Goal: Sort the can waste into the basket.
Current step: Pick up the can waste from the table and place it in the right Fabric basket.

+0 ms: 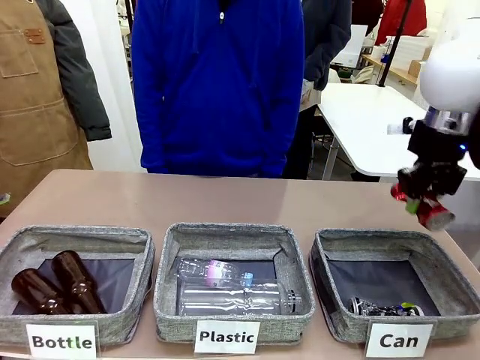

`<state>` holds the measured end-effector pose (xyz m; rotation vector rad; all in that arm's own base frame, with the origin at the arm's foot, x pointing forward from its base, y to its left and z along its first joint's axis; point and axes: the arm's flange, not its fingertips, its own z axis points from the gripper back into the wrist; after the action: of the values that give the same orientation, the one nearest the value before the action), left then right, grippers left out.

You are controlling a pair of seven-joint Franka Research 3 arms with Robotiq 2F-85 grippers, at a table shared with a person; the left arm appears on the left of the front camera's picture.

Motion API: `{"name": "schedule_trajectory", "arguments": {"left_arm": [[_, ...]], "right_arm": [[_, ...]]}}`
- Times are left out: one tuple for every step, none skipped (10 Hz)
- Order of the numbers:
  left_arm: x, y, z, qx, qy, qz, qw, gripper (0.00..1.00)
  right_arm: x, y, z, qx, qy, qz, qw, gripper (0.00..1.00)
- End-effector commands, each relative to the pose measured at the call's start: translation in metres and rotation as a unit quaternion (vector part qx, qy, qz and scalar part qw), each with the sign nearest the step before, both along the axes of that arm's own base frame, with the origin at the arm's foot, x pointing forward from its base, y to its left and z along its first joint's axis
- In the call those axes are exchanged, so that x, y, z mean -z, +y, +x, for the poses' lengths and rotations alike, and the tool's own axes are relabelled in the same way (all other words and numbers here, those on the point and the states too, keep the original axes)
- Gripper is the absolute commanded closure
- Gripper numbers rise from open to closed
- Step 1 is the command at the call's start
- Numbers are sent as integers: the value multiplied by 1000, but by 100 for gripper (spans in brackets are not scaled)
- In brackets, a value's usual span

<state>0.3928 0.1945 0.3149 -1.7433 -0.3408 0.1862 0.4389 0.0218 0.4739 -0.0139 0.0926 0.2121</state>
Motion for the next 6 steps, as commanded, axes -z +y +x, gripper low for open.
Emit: {"name": "schedule_trajectory", "arguments": {"left_arm": [[-5,-1,-4,-1,6,0,1000,0],[-5,-1,-4,-1,6,0,1000,0],[-5,-1,-4,-1,6,0,1000,0],[-5,-1,-4,-1,6,0,1000,0],[-5,-1,-4,-1,6,0,1000,0],[-5,-1,-4,-1,6,0,1000,0]], "right_arm": [[13,6,-42,-307,57,-28,950,89],[18,7,-57,-419,76,-57,903,89],[22,3,-69,-516,64,-47,853,89],[25,1,-76,-571,41,-48,819,89],[27,-1,-79,-617,31,-37,786,89],[27,-3,-80,-644,26,-12,764,89]]}}
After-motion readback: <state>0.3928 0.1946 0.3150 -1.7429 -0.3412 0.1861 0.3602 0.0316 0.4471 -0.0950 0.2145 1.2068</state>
